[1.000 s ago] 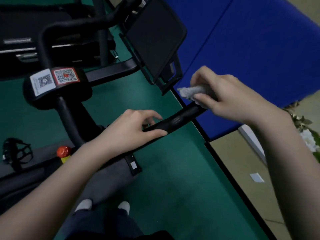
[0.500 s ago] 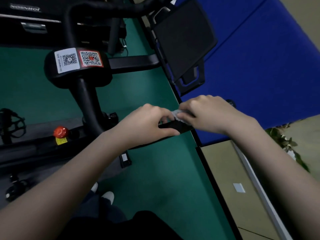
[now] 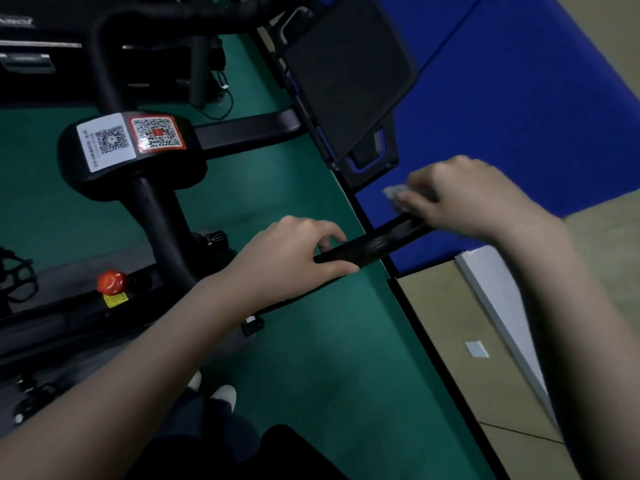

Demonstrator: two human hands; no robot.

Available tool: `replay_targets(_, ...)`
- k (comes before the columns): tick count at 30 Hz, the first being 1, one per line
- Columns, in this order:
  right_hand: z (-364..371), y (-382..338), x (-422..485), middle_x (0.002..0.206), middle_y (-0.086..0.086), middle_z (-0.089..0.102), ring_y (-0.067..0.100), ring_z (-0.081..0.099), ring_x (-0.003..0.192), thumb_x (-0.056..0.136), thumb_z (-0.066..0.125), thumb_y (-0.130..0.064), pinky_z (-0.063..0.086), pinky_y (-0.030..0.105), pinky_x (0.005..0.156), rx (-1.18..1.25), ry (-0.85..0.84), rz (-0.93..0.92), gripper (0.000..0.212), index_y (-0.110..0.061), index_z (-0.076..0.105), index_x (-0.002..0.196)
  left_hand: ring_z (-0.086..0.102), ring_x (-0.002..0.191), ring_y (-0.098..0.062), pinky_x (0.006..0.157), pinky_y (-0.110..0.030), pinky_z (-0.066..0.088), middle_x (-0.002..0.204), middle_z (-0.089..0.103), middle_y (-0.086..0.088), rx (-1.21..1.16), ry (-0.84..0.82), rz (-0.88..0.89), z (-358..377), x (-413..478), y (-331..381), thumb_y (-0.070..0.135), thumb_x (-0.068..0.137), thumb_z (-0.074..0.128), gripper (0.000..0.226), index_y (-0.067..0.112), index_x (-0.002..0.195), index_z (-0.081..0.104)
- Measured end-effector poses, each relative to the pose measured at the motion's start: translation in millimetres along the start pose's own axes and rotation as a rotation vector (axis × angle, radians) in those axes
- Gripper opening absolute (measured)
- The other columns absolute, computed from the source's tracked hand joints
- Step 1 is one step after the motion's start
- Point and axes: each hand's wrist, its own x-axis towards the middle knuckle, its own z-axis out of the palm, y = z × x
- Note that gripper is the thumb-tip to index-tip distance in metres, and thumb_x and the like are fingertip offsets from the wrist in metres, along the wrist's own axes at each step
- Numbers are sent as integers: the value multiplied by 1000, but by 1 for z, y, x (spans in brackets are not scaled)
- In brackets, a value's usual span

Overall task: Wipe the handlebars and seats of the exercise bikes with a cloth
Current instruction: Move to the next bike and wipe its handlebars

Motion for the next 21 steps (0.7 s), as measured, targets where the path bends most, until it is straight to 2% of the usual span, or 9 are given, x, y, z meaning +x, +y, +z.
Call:
replay_targets(2, 1, 10, -7, 62, 3, 55, 24, 53, 62, 89, 40, -51, 39, 34, 54, 141, 58, 64, 40, -20, 56, 71, 56, 90, -8, 83, -37, 51, 98, 59, 19, 13, 6, 7, 1, 2, 2, 65, 79, 54, 50, 35, 118, 58)
replay_targets(4, 12, 11, -15, 61, 0, 53, 19, 52, 61, 94, 47, -41, 38, 31, 54, 282, 154, 107, 33, -19, 57, 72, 52, 91, -7, 86, -37, 50, 104, 59, 19, 22, 15, 13, 2, 6, 6, 67, 78, 50, 55, 35, 123, 54)
replay_targets(7, 28, 4, -22, 51, -8, 46, 5, 45, 50, 97, 50, -35, 34, 17, 48, 628, 392, 286, 32, -22, 54, 67, 50, 93, -6, 88, -37, 49, 111, 57, 17, 38, 10, 30, 4, 13, 13, 64, 82, 51, 57, 35, 130, 48)
replay_targets(9, 38, -2, -26, 47, -16, 45, -1, 42, 48, 97, 49, -33, 32, 12, 49, 863, 566, 434, 36, -28, 49, 62, 52, 96, -8, 89, -38, 49, 114, 57, 15, 51, -2, 42, 7, 16, 17, 59, 83, 54, 56, 34, 133, 46)
replay_targets(11, 49, -11, -27, 48, -19, 41, -3, 37, 51, 99, 47, -32, 31, 15, 55, 1031, 708, 559, 40, -30, 42, 59, 55, 99, -11, 89, -39, 50, 114, 57, 14, 64, -7, 53, 10, 17, 20, 55, 85, 56, 52, 34, 132, 47)
replay_targets(13, 57, -22, -28, 51, -18, 37, -2, 33, 54, 100, 45, -32, 28, 22, 58, 1128, 824, 647, 40, -31, 39, 60, 57, 100, -13, 88, -40, 50, 114, 58, 13, 81, 10, 62, 11, 18, 21, 50, 87, 57, 47, 35, 130, 50)
replay_targets(15, 64, -31, -29, 52, -16, 32, 1, 29, 54, 100, 43, -32, 26, 23, 57, 1176, 917, 705, 40, -31, 37, 61, 58, 101, -15, 88, -40, 50, 114, 59, 12, 96, 25, 62, 12, 19, 21, 48, 87, 58, 45, 34, 129, 51)
replay_targets(18, 71, -41, -32, 54, -15, 31, 1, 28, 53, 101, 42, -30, 26, 18, 53, 1189, 996, 767, 39, -28, 38, 63, 59, 99, -17, 86, -40, 51, 111, 60, 11, 99, 35, 67, 12, 19, 22, 46, 86, 60, 44, 33, 127, 53)
replay_targets(21, 77, -47, -37, 51, -18, 39, -2, 34, 52, 101, 44, -26, 29, 12, 53, 1195, 1021, 795, 37, -31, 42, 64, 58, 98, -14, 85, -39, 51, 110, 57, 12, 114, 38, 86, 10, 18, 24, 50, 87, 56, 43, 32, 126, 54)
